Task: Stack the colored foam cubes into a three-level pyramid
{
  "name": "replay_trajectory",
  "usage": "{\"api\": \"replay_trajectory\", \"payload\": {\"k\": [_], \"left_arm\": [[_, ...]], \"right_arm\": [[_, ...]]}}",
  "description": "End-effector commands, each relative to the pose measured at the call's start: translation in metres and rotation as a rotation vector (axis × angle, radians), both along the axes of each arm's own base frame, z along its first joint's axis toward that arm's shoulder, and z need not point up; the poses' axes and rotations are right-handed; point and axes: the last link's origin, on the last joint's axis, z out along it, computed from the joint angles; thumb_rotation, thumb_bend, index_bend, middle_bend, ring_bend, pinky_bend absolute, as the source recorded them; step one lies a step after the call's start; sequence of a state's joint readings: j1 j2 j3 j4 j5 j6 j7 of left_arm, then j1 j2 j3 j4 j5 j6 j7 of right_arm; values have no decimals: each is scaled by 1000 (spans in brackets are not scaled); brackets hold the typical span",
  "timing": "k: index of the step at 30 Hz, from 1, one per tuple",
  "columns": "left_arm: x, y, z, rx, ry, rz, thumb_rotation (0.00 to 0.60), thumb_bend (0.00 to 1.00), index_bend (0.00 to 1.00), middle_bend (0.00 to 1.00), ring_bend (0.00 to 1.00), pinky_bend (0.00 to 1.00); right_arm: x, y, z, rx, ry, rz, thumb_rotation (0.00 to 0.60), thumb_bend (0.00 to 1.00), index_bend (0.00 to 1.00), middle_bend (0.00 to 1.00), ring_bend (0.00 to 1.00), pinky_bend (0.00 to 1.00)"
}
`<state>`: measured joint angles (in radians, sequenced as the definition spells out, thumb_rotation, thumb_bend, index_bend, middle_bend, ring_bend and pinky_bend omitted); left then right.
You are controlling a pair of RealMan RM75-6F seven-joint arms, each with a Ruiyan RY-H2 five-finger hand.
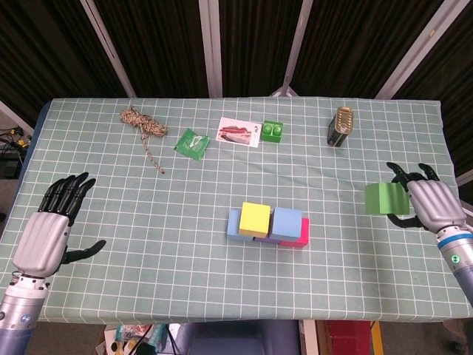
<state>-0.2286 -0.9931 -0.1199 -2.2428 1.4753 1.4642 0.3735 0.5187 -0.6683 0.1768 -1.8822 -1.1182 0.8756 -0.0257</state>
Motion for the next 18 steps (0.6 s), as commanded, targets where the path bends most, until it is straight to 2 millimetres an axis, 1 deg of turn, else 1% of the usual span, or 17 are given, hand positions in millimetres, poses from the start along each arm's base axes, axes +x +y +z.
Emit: {"api": "replay_trajectory", "payload": {"k": [1,5,10,13,18], "left_arm": [[0,0,0,-2,3,0,600,34,0,17,0,0],[0,0,-2,-7,13,0,600,33,0,17,0,0],[-1,0,-5,-17,17,3,600,33,0,17,0,0],[-2,1,-6,-24,27,7,600,34,0,17,0,0],[-3,2,-4,-17,26,12,600,34,0,17,0,0]], "right_arm": [[22,-3,3,19,5,41,600,319,0,410,247,0],[47,-5,1,58,-12,63,600,319,0,426,247,0],[78,-6,-8,115,-35,90,600,319,0,426,247,0],[93,-8,-19,155,-54,91,600,318,0,426,247,0],[111,-16,-32,179,-53,109,600,318,0,426,247,0]]}}
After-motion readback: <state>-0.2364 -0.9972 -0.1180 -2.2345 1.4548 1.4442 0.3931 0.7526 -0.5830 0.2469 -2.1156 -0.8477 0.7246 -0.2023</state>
